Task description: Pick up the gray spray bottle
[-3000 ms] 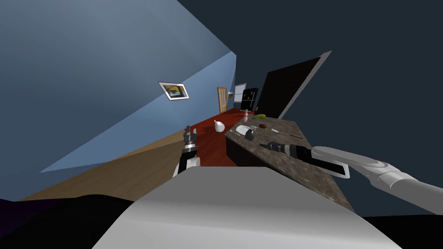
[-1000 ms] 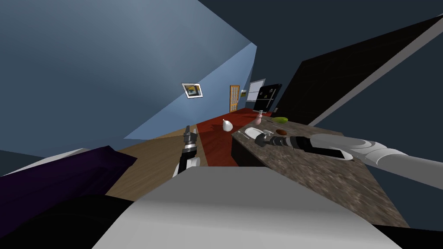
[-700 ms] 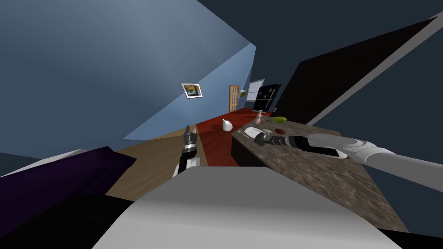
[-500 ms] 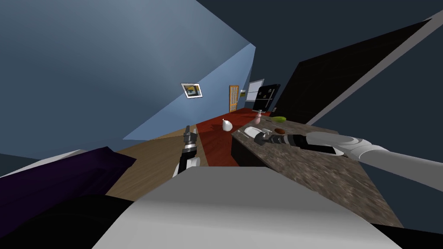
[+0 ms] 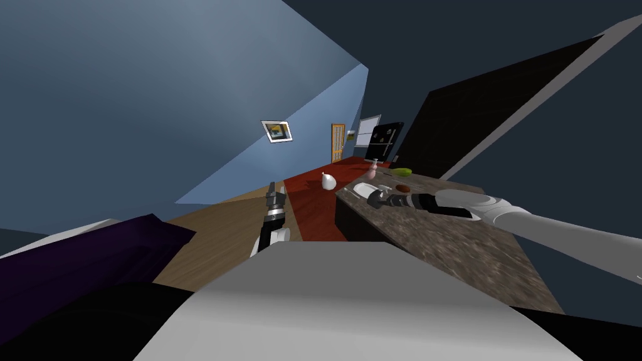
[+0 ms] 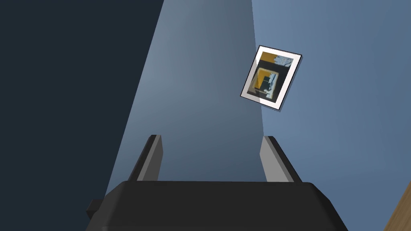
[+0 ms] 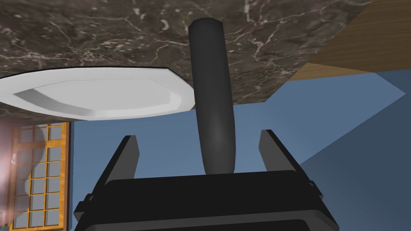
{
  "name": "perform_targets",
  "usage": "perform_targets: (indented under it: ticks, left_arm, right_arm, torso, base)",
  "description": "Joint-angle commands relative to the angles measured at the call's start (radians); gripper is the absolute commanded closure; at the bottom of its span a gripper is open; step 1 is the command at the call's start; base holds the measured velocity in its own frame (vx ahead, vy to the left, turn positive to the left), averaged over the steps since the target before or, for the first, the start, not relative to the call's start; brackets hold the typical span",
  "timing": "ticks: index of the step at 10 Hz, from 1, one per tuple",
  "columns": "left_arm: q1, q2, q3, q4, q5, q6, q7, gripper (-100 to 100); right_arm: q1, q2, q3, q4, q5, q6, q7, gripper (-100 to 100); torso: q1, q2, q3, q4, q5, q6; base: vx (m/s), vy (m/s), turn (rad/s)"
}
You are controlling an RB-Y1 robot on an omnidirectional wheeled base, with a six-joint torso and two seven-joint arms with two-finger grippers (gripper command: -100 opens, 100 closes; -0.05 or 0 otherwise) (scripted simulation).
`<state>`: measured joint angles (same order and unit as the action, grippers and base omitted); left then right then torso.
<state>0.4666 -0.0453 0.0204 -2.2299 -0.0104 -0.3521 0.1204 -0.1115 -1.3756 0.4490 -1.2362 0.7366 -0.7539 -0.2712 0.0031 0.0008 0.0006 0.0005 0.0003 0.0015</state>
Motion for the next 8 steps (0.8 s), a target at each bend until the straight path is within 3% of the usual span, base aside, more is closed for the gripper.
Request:
perform_targets:
  ticks: [1, 2, 4, 5, 7, 8]
  left_arm:
    - [0.0, 0.0, 0.0, 0.0, 0.0, 0.0, 0.0, 0]
    - [0.0, 0.0, 0.0, 0.0, 0.0, 0.0, 0.0, 0]
    - [0.0, 0.0, 0.0, 0.0, 0.0, 0.0, 0.0, 0]
    - [0.0, 0.0, 0.0, 0.0, 0.0, 0.0, 0.0, 0]
    - [0.0, 0.0, 0.0, 0.0, 0.0, 0.0, 0.0, 0]
    - [0.0, 0.0, 0.0, 0.0, 0.0, 0.0, 0.0, 0]
  right_arm:
    - [-0.04, 0.004, 0.007, 0.012, 0.003, -0.002, -0.001, -100]
    - [-0.072, 0.04, 0.054, 0.056, 0.032, -0.037, -0.009, -100]
    - [-0.133, 0.04, 0.059, 0.083, 0.032, -0.037, -0.009, -100]
    - [-0.174, 0.076, 0.11, 0.134, 0.06, -0.072, -0.016, -100]
    - [-0.226, 0.076, 0.11, 0.155, 0.06, -0.072, -0.016, -100]
    - [-0.261, 0.112, 0.159, 0.198, 0.089, -0.107, -0.023, -100]
  torso:
    - [0.0, 0.0, 0.0, 0.0, 0.0, 0.0]
    - [0.0, 0.0, 0.0, 0.0, 0.0, 0.0]
    - [0.0, 0.0, 0.0, 0.0, 0.0, 0.0]
    - [0.0, -0.001, 0.0, 0.0, 0.0, 0.0]
    - [0.0, 0.0, 0.0, 0.0, 0.0, 0.0]
    - [0.0, -0.001, 0.0, 0.0, 0.0, 0.0]
  base:
    - [-0.021, 0.009, -0.005]
    - [-0.036, 0.014, -0.042]
    - [-0.029, 0.011, -0.014]
    - [-0.026, 0.014, -0.03]
    - [-0.024, 0.015, -0.018]
    - [-0.037, 0.017, -0.037]
